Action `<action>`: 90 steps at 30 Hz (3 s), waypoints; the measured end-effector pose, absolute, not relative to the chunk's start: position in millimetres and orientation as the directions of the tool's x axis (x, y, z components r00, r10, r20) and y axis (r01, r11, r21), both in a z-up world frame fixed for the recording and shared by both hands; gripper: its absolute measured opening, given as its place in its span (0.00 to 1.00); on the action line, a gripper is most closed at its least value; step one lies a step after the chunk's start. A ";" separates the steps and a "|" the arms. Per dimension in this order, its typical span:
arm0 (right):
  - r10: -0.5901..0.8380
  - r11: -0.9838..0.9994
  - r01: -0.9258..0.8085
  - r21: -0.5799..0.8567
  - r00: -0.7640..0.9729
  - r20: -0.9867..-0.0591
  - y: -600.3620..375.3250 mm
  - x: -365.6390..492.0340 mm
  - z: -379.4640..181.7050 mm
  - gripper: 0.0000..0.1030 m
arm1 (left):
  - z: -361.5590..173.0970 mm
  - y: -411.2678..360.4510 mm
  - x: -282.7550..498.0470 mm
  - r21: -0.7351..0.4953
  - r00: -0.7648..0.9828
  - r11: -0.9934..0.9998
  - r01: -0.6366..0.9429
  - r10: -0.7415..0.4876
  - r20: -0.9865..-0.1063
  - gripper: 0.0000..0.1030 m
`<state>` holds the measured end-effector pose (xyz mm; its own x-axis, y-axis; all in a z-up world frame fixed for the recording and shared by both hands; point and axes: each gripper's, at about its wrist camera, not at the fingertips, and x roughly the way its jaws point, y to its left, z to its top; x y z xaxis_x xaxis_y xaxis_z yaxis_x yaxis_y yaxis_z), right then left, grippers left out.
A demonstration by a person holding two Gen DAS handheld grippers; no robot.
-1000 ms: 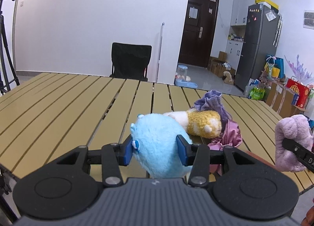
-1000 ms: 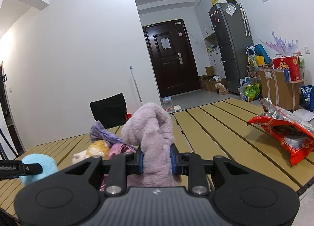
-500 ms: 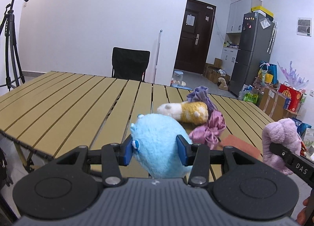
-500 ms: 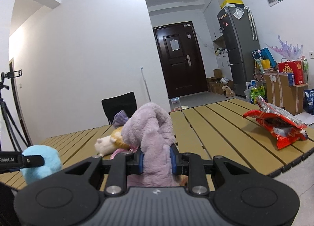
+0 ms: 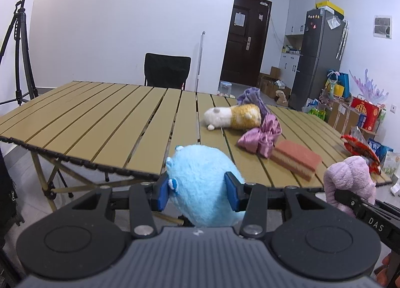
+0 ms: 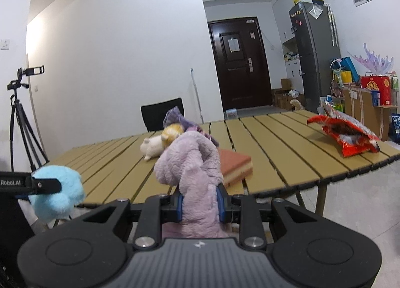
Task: Collect trash
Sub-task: 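Carry the blue plush and lavender headband down over the black bin with both tools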
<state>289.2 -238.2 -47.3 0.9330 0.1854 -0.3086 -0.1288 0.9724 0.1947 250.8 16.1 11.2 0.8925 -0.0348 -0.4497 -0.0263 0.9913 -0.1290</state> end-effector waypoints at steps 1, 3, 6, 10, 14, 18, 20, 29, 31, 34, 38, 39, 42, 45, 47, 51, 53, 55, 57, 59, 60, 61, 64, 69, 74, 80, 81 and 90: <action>0.187 0.973 -0.130 0.193 0.930 -0.316 -237.1 284.8 -49.4 0.24 | 9.4 16.2 247.5 -0.125 0.891 0.992 -0.025 -0.034 -0.454 0.44; 0.190 0.973 -0.132 0.190 0.924 -0.331 -235.1 275.5 -53.9 0.24 | 5.5 16.9 240.6 -0.116 0.884 0.993 -0.026 -0.032 -0.466 0.44; 0.194 0.974 -0.136 0.182 0.915 -0.353 -232.5 263.4 -60.7 0.24 | -1.2 18.0 229.4 -0.108 0.876 0.994 -0.029 -0.027 -0.482 0.44; 0.199 0.975 -0.144 0.166 0.903 -0.381 -228.7 247.8 -69.0 0.24 | -11.4 19.0 217.2 -0.093 0.861 0.995 -0.030 -0.022 -0.508 0.44; 0.203 0.977 -0.153 0.150 0.889 -0.410 -225.0 236.2 -75.0 0.24 | -22.4 19.3 205.2 -0.078 0.847 0.997 -0.028 -0.018 -0.532 0.44; 0.203 0.978 -0.159 0.134 0.871 -0.447 -221.5 226.2 -83.9 0.24 | -32.6 19.9 192.2 -0.063 0.835 0.998 -0.025 -0.014 -0.551 0.44; 0.203 0.979 -0.163 0.126 0.863 -0.463 -220.4 221.5 -88.1 0.24 | -37.6 20.5 185.8 -0.054 0.829 0.998 -0.024 -0.010 -0.559 0.44; 0.177 0.984 -0.154 0.088 0.824 -0.538 -219.0 208.0 -106.0 0.24 | -49.9 20.5 167.9 -0.012 0.812 1.000 -0.022 0.011 -0.584 0.44; 0.168 0.986 -0.150 0.079 0.814 -0.556 -218.3 207.4 -111.1 0.24 | -52.8 21.2 164.7 -0.002 0.808 1.000 -0.024 0.018 -0.588 0.44; 0.156 0.987 -0.145 0.066 0.800 -0.579 -217.7 205.0 -118.1 0.24 | -59.1 24.3 160.7 0.011 0.799 1.000 -0.029 0.029 -0.601 0.44; 0.145 0.989 -0.137 0.060 0.775 -0.616 -218.5 203.7 -128.4 0.23 | -68.4 28.4 159.0 0.022 0.782 0.999 -0.032 0.039 -0.622 0.44; 0.143 0.989 -0.136 0.059 0.766 -0.626 -218.6 204.0 -131.5 0.24 | -70.2 29.1 158.5 0.024 0.779 0.999 -0.032 0.040 -0.626 0.44; 0.134 0.990 -0.134 0.051 0.746 -0.652 -218.1 204.2 -140.6 0.23 | -75.9 30.8 158.8 0.036 0.766 0.999 -0.033 0.049 -0.641 0.44; 0.124 0.991 -0.128 0.045 0.725 -0.678 -218.3 204.8 -150.3 0.23 | -83.3 33.3 161.2 0.044 0.748 0.999 -0.032 0.053 -0.662 0.44; 0.115 0.992 -0.119 0.043 0.710 -0.695 -219.7 206.9 -156.1 0.23 | -88.3 33.2 165.7 0.047 0.734 0.998 -0.029 0.053 -0.677 0.44; 0.101 0.994 -0.095 0.049 0.685 -0.721 -225.5 211.5 -167.1 0.24 | -97.3 29.4 174.1 0.048 0.710 0.999 -0.012 0.042 -0.703 0.44; 0.092 0.995 -0.080 0.052 0.673 -0.733 -228.9 214.9 -171.8 0.23 | -100.0 26.3 177.8 0.054 0.703 0.999 -0.002 0.039 -0.710 0.44; 0.083 0.996 -0.065 0.053 0.664 -0.743 -232.2 219.0 -176.5 0.24 | -103.3 22.0 182.1 0.059 0.695 0.998 0.011 0.035 -0.718 0.44; 0.077 0.997 -0.051 0.057 0.657 -0.750 -236.1 222.3 -180.6 0.24 | -108.1 18.1 186.6 0.064 0.683 0.998 0.021 0.033 -0.730 0.44; 0.071 0.997 -0.038 0.060 0.650 -0.757 -239.6 225.8 -184.9 0.24 | -113.2 13.2 191.1 0.067 0.668 0.997 0.029 0.031 -0.744 0.44; 0.069 0.997 -0.033 0.063 0.646 -0.760 -241.1 227.4 -186.9 0.24 | -115.1 10.8 193.7 0.066 0.662 0.997 0.031 0.029 -0.749 0.44; 0.069 0.997 -0.028 0.066 0.643 -0.763 -242.6 229.2 -188.6 0.23 | -116.3 8.4 195.5 0.067 0.658 0.997 0.033 0.029 -0.753 0.44; 0.063 0.997 -0.016 0.069 0.637 -0.768 -245.6 234.3 -193.5 0.23 | -120.1 -3.2 205.0 0.074 0.647 0.996 0.042 0.029 -0.762 0.44; 0.053 0.997 0.009 0.076 0.627 -0.777 -253.3 243.1 -200.1 0.23 | -129.2 -25.2 220.8 0.081 0.627 0.993 0.085 0.010 -0.779 0.44; 0.040 0.997 0.032 0.076 0.620 -0.784 -262.1 247.3 -206.7 0.23 | -138.0 -40.8 233.9 0.093 0.614 0.989 0.115 0.003 -0.789 0.44; 0.025 0.996 0.055 0.074 0.607 -0.794 -273.5 247.9 -213.5 0.23 | -146.1 -51.3 253.5 0.089 0.587 0.989 0.114 0.005 -0.809 0.44; 0.023 0.995 0.060 0.074 0.603 -0.797 -275.6 248.3 -215.2 0.24 | -148.1 -53.7 256.9 0.090 0.582 0.989 0.115 0.006 -0.813 0.44; 0.000 0.993 0.093 0.066 0.580 -0.815 -290.5 250.7 -228.2 0.23 | -172.8 -64.7 284.5 0.117 0.523 0.990 0.081 0.057 -0.851 0.44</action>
<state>250.7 -290.5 -228.2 0.5799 -0.0001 -0.8147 0.0930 0.9935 0.0660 284.5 -64.7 -172.8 0.5228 0.0573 -0.8505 0.0812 0.9899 0.1166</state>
